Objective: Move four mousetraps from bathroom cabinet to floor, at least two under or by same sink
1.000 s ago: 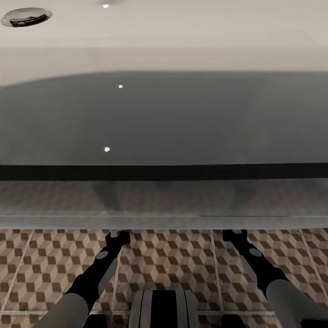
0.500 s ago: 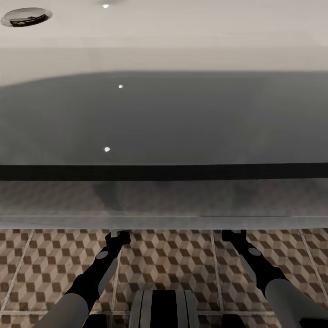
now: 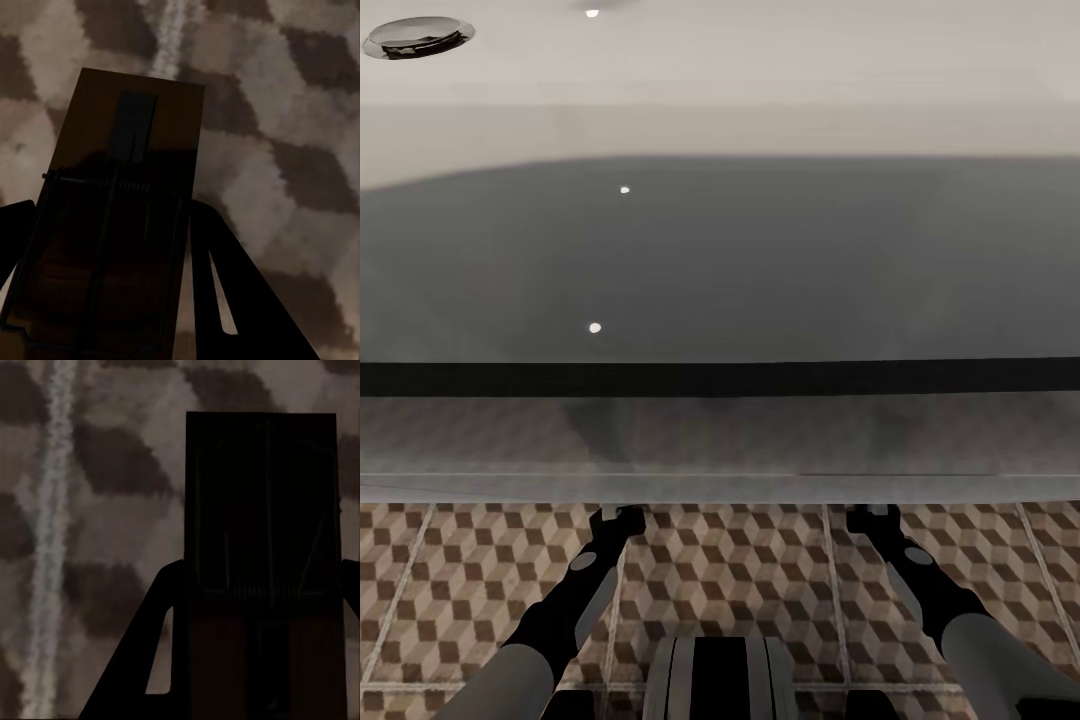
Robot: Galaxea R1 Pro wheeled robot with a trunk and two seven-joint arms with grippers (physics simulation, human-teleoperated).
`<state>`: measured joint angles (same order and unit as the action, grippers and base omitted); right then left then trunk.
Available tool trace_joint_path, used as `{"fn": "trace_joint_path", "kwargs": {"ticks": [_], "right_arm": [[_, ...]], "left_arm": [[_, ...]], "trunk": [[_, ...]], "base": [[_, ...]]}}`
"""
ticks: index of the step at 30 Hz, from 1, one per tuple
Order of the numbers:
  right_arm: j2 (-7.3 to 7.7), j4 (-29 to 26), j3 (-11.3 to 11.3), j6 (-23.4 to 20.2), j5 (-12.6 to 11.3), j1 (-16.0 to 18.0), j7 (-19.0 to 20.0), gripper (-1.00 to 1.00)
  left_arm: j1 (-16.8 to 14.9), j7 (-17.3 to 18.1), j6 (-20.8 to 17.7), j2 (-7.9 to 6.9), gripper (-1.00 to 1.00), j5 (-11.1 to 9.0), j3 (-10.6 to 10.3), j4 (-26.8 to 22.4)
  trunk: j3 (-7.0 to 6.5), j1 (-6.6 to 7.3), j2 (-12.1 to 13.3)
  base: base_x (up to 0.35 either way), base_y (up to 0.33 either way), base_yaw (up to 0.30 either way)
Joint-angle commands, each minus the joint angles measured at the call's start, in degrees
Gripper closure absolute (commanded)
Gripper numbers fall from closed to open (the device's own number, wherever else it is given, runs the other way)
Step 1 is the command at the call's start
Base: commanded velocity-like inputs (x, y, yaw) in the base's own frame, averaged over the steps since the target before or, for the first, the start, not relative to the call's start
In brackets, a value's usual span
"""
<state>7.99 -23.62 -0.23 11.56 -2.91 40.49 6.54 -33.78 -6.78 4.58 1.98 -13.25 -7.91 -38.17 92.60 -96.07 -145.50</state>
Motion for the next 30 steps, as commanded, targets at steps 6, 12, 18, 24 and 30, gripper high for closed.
{"fn": "trace_joint_path", "kwargs": {"ticks": [6,12,18,24,30], "right_arm": [[0.01,1.34,0.04,0.37,-0.35,0.03,0.4,1.0],[0.01,1.54,0.24,0.39,-0.35,0.03,0.4,1.0],[0.01,1.67,0.31,0.39,-0.35,0.03,0.4,1.0],[0.01,1.73,0.36,0.37,-0.35,0.03,0.4,1.0],[0.01,1.97,0.4,0.08,-0.29,0.03,0.39,1.0]], "left_arm": [[-0.03,-0.6,0.25,-0.01,1.0,-0.37,-0.37,0.03],[0.01,-0.6,0.25,-0.01,1.0,-0.4,-0.36,0.03],[0.0,-0.6,0.25,0.03,1.0,-0.39,-0.38,0.1],[0.0,-0.6,0.24,0.04,1.0,-0.4,-0.42,0.12],[-0.01,-0.6,-0.11,0.04,1.0,-0.45,-0.44,0.12]], "trunk": [[0.03,0.01,-0.01],[0.03,0.01,-0.01],[0.03,0.01,-0.01],[0.03,0.01,-0.01],[0.03,0.01,-0.01]], "base": [[0.0,0.0,0.0],[0.0,0.0,0.0],[0.0,0.0,0.0],[0.0,0.0,0.0],[0.0,0.0,0.0]]}}
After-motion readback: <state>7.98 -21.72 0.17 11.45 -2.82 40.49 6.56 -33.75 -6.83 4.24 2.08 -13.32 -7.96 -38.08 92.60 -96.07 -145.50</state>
